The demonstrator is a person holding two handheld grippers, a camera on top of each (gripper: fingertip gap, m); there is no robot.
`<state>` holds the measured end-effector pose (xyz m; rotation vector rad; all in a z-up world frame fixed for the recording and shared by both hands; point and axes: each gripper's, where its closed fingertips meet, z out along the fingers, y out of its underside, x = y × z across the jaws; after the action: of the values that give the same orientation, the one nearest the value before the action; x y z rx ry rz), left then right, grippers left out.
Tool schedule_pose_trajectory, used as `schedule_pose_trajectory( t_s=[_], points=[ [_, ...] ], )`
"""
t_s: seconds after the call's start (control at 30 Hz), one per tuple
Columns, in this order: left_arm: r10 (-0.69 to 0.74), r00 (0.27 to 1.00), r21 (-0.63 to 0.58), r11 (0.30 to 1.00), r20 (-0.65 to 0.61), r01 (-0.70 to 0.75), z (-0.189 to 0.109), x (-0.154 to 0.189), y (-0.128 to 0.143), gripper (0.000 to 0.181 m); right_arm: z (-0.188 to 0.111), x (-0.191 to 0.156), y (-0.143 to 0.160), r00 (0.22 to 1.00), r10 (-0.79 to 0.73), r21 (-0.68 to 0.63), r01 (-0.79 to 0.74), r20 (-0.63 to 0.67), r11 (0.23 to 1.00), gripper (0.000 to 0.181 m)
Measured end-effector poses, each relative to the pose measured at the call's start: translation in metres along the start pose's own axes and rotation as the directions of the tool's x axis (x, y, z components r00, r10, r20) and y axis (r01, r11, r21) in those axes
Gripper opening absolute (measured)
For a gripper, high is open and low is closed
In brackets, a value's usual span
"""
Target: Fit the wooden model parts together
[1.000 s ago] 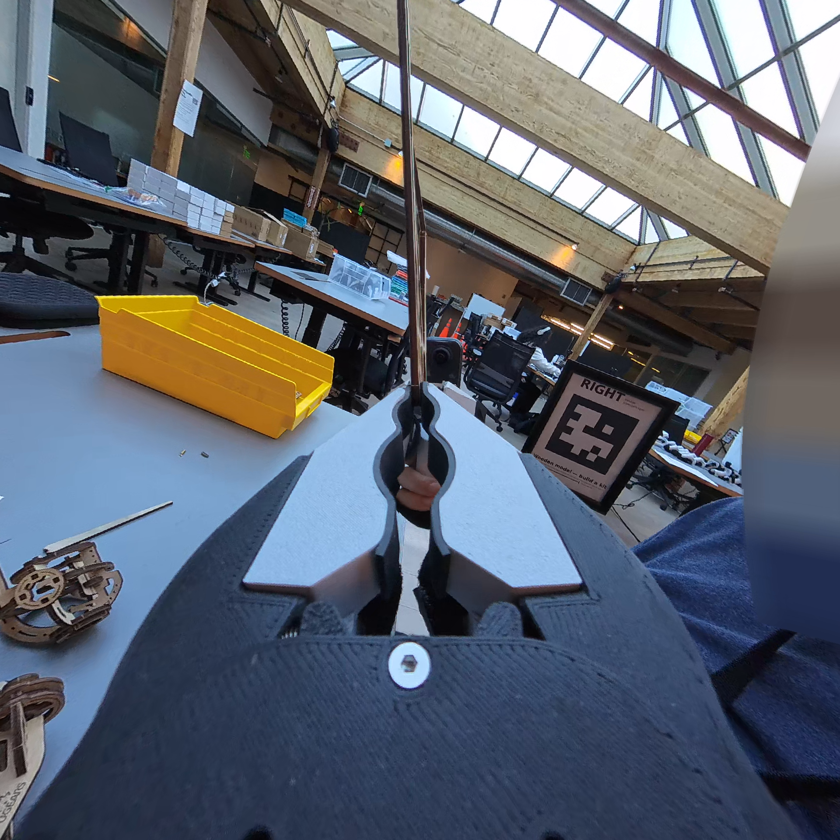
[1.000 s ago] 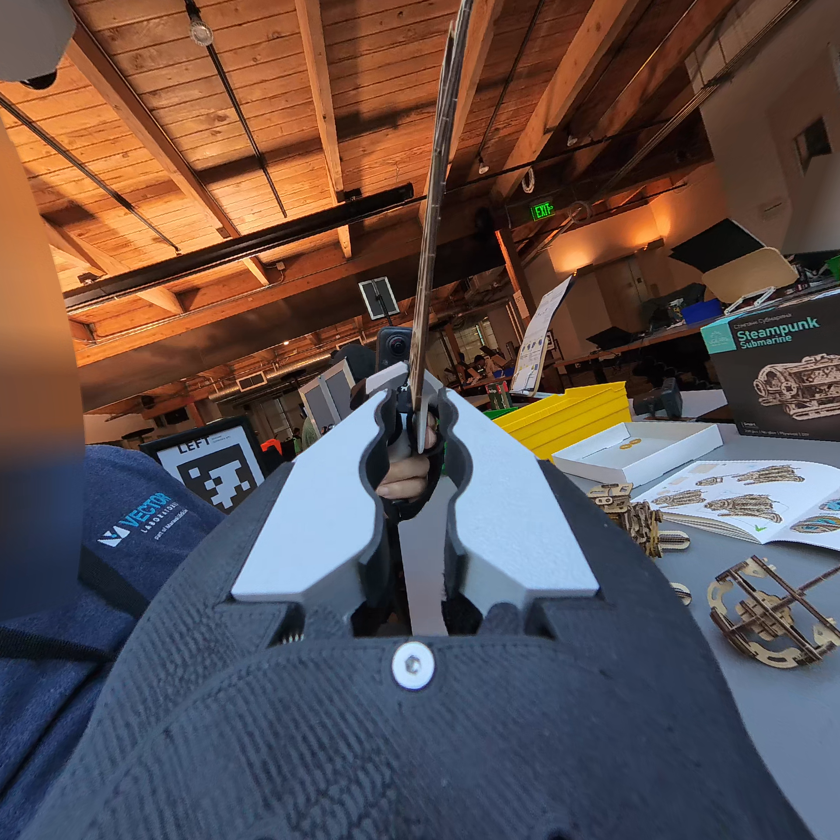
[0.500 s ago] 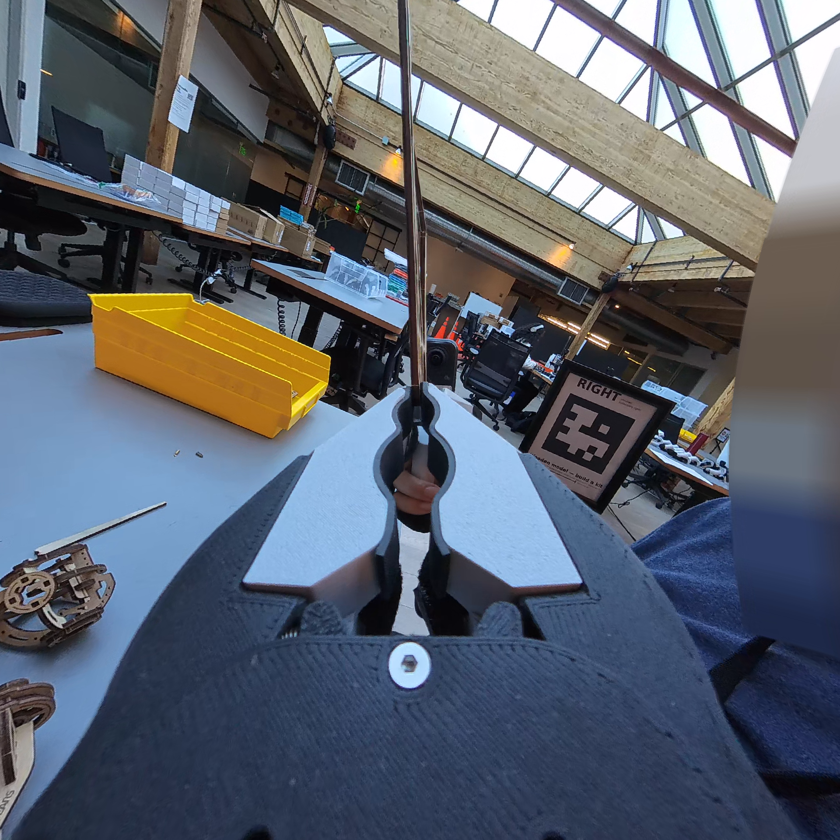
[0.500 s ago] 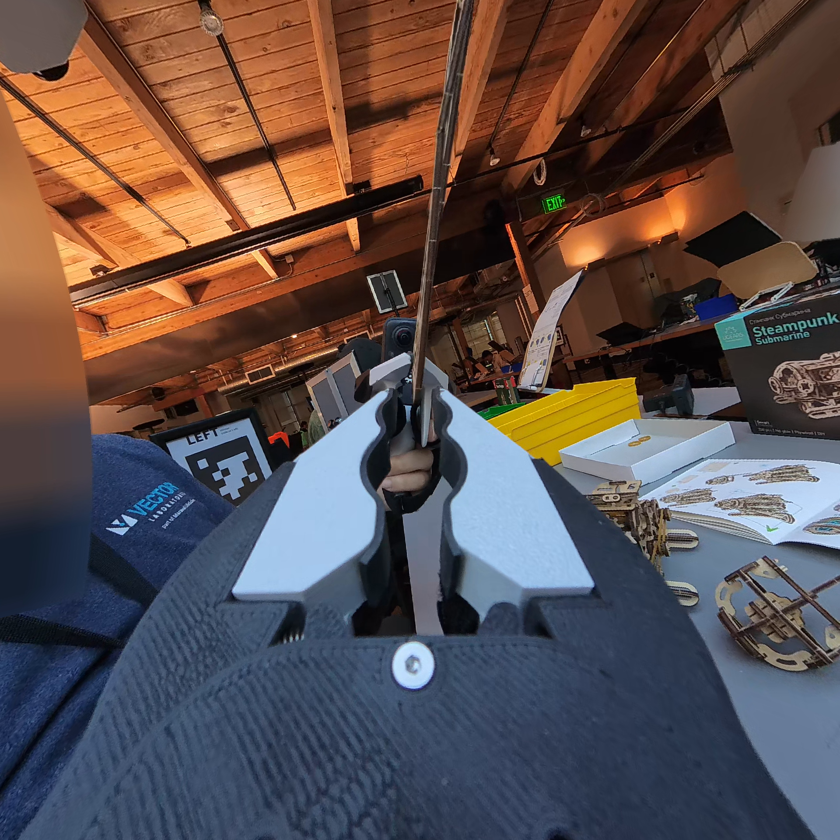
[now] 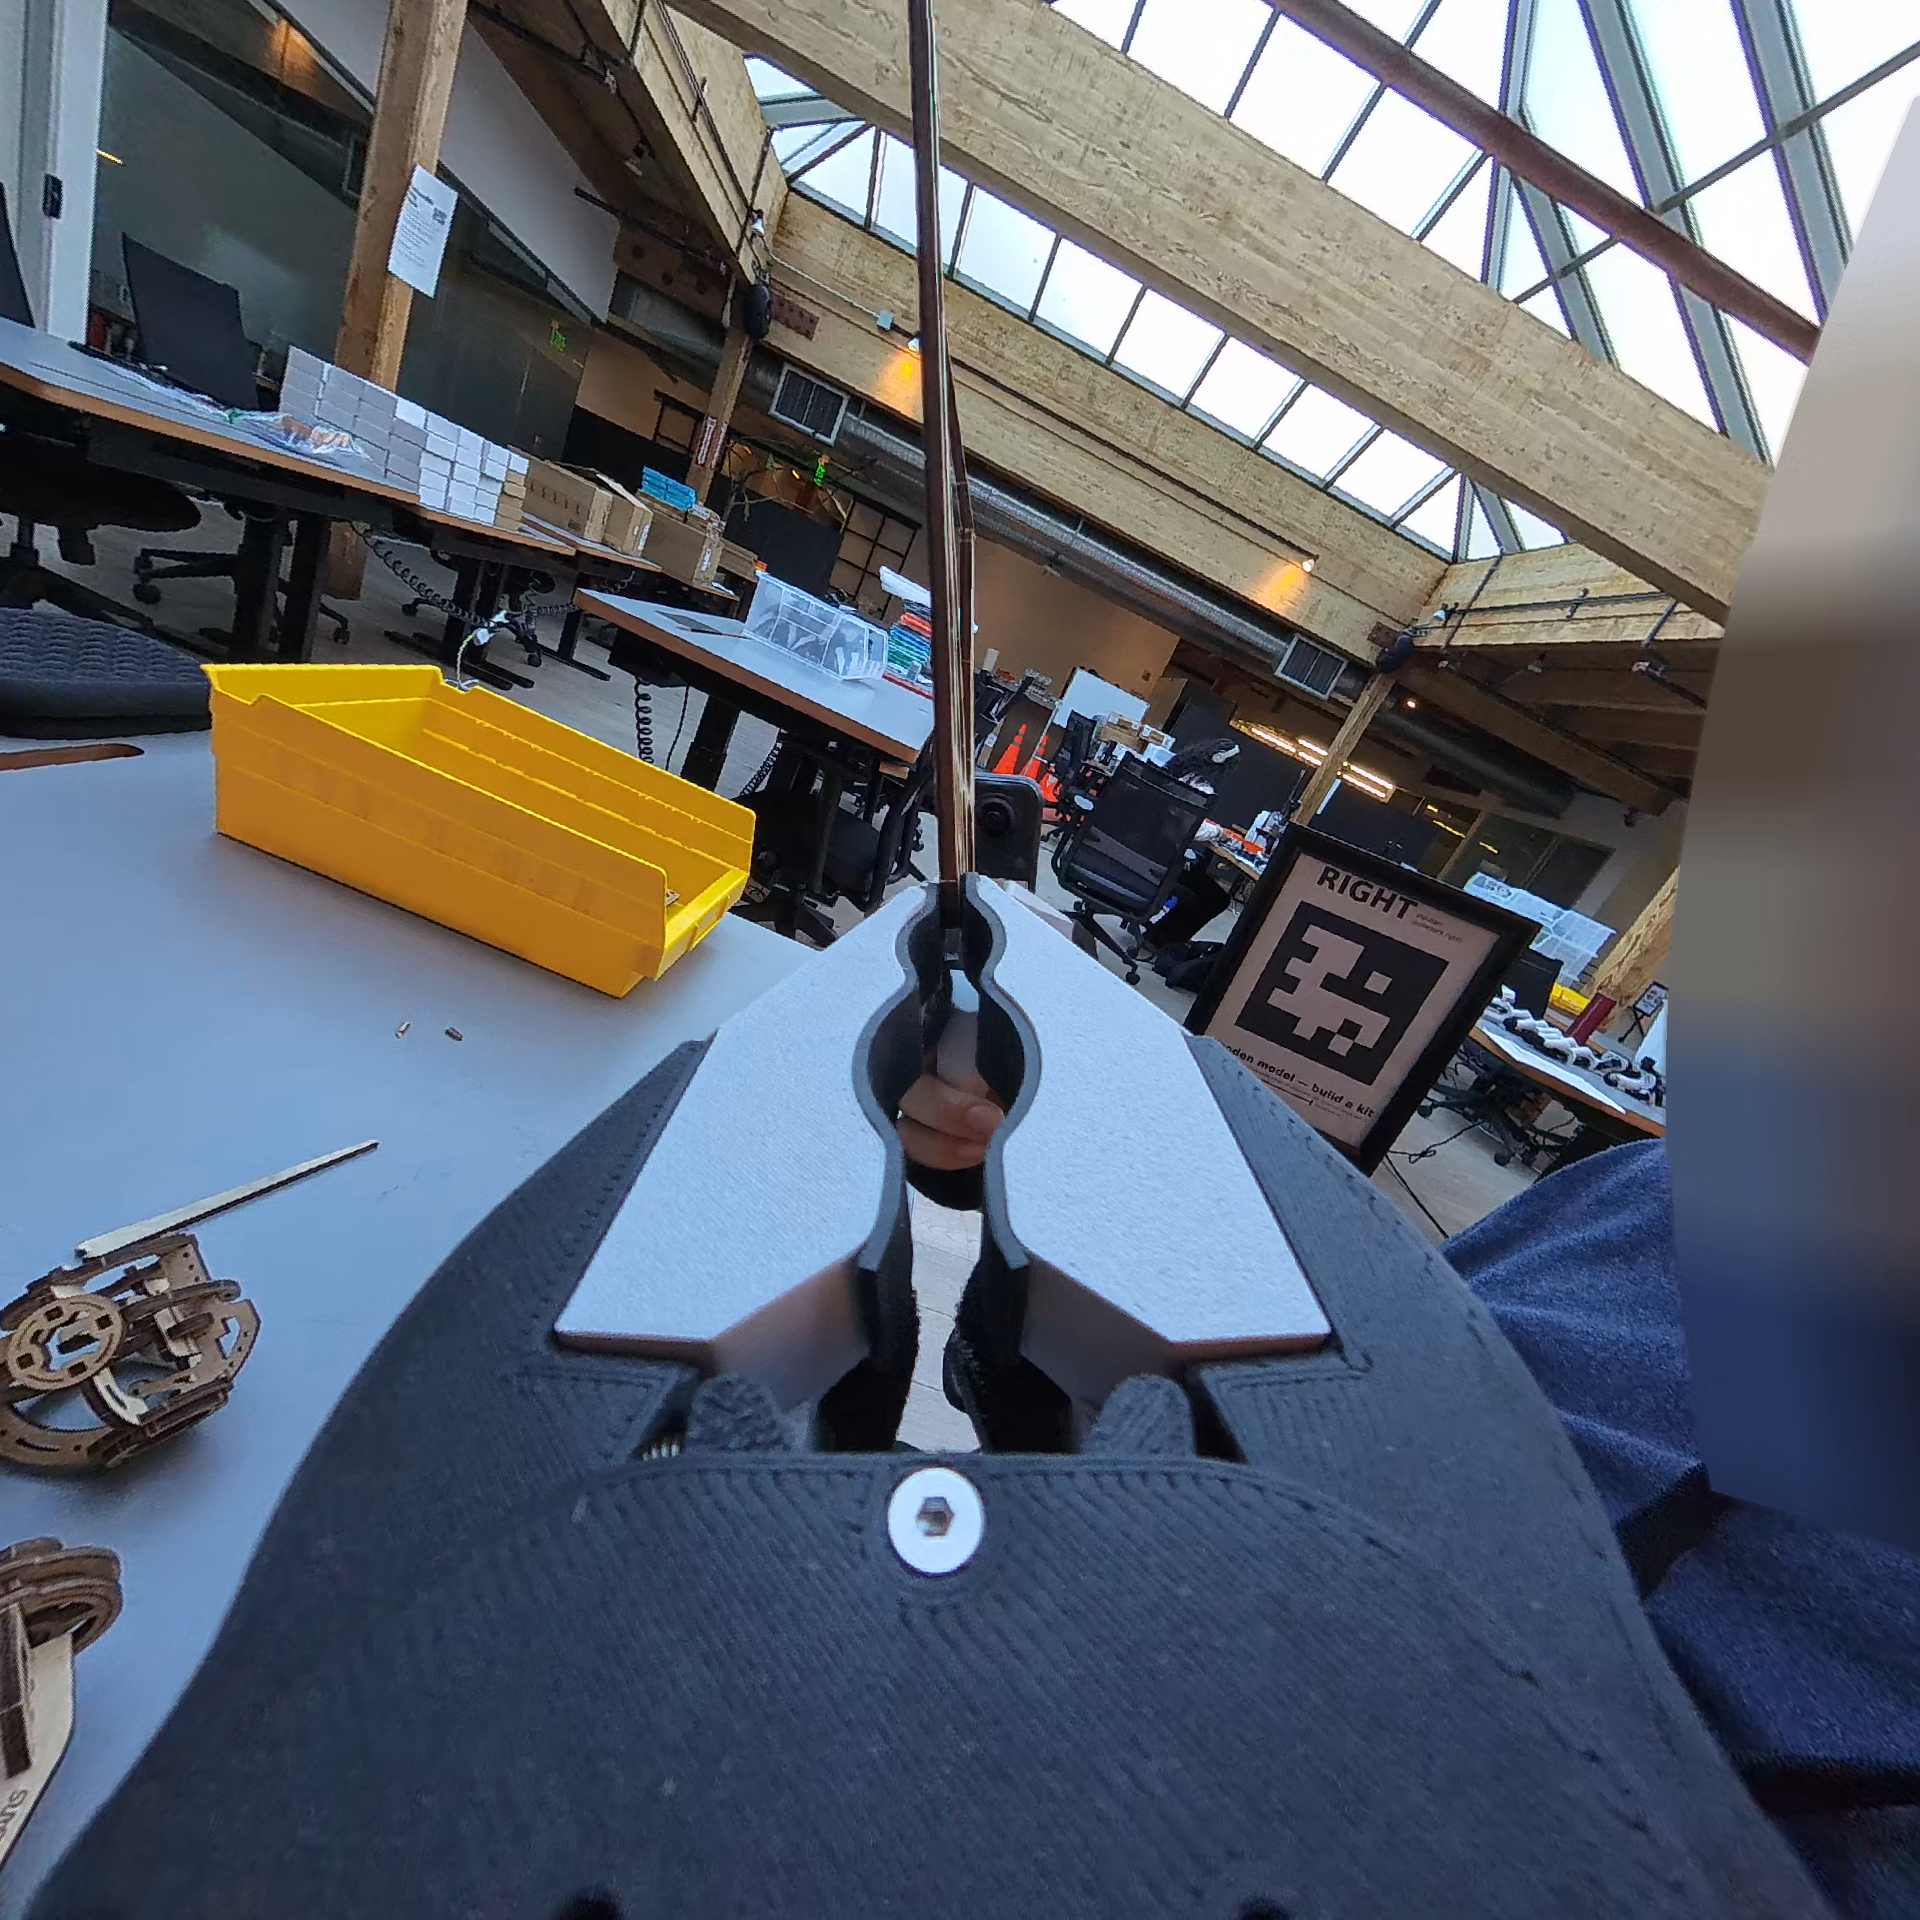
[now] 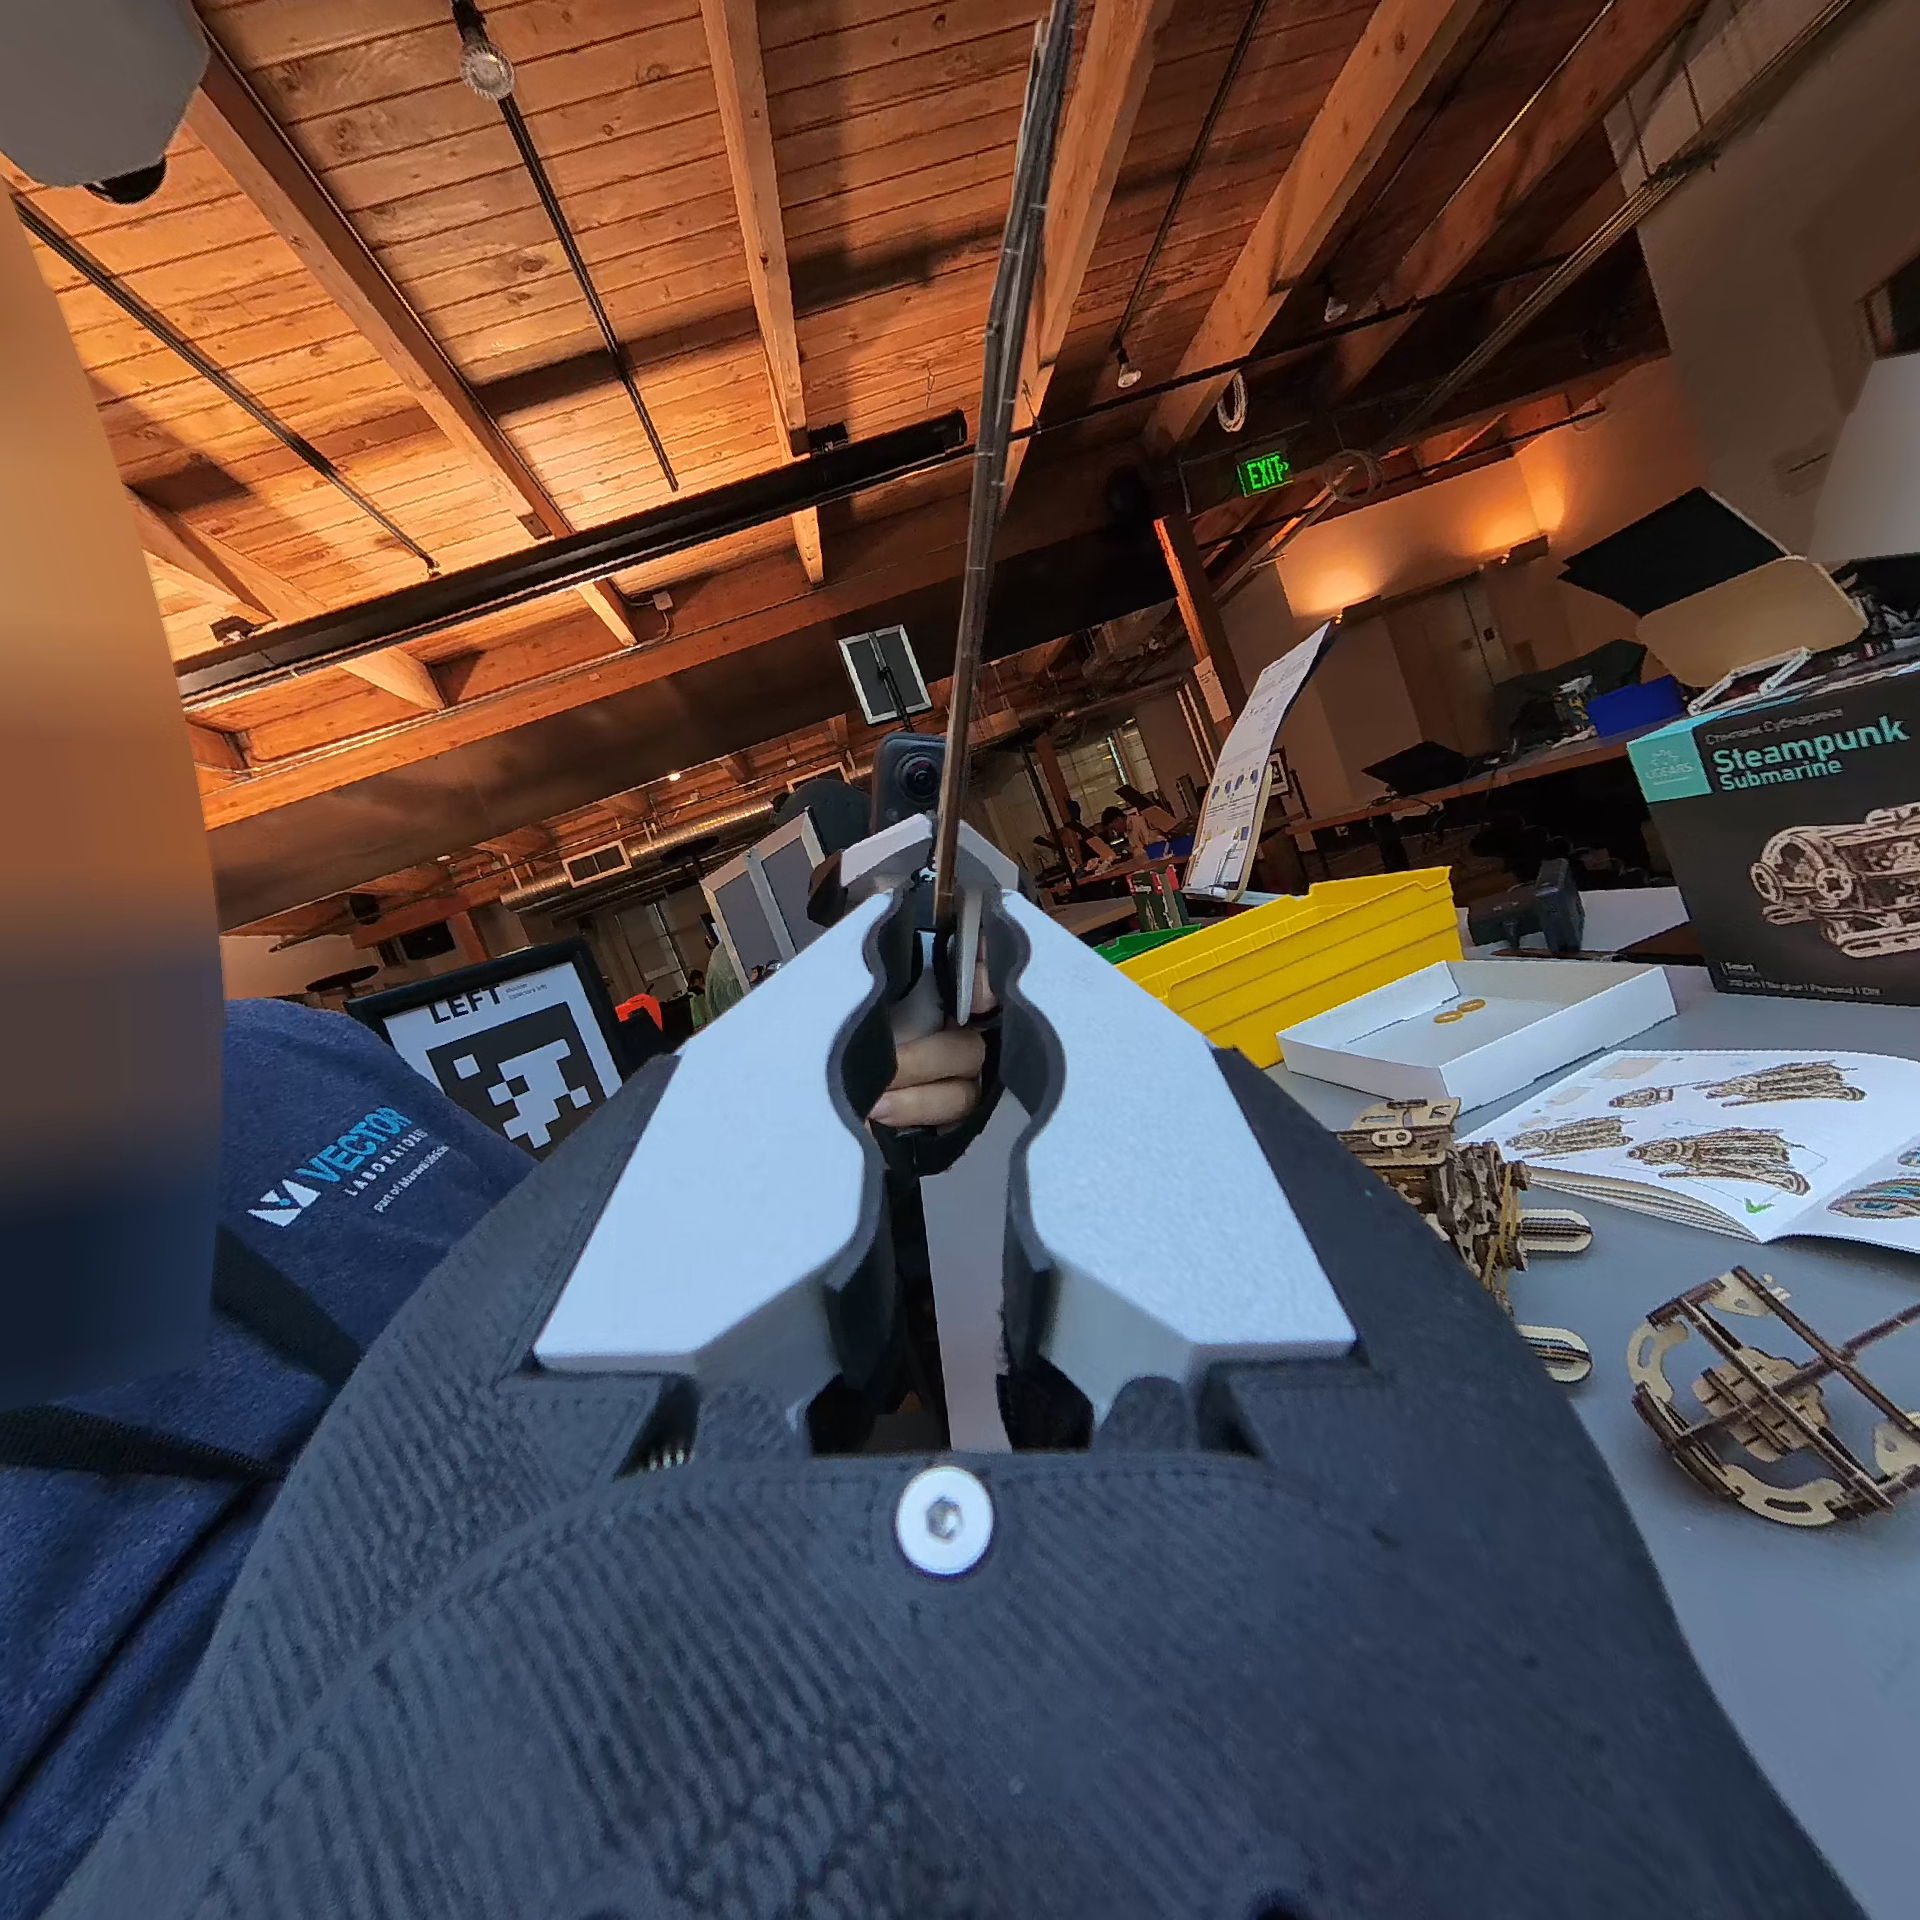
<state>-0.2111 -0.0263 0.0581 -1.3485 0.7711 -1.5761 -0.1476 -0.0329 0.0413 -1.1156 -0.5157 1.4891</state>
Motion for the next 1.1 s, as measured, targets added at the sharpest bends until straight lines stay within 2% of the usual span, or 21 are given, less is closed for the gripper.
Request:
schedule_pose_trajectory(
  t_s=[0.7,0.93,1.1],
  points=[
    [0.033,0.999,-0.035,0.999,-0.015,-0.033,0.008,0.004,0.009,0.000,-0.001,-0.005,0.005,1.000,-0.013,-0.023,0.014,0.026,1.000,0.001],
    [0.032,0.999,-0.033,0.999,-0.012,-0.033,0.017,0.001,0.011,0.002,-0.010,-0.003,0.001,1.000,-0.018,-0.007,0.018,0.019,1.000,0.000],
    [-0.008,1.000,-0.025,1.000,-0.016,0.007,0.027,-0.005,0.013,0.009,-0.029,0.000,-0.012,1.000,-0.024,0.025,0.025,-0.007,0.999,0.000]
  ],
)
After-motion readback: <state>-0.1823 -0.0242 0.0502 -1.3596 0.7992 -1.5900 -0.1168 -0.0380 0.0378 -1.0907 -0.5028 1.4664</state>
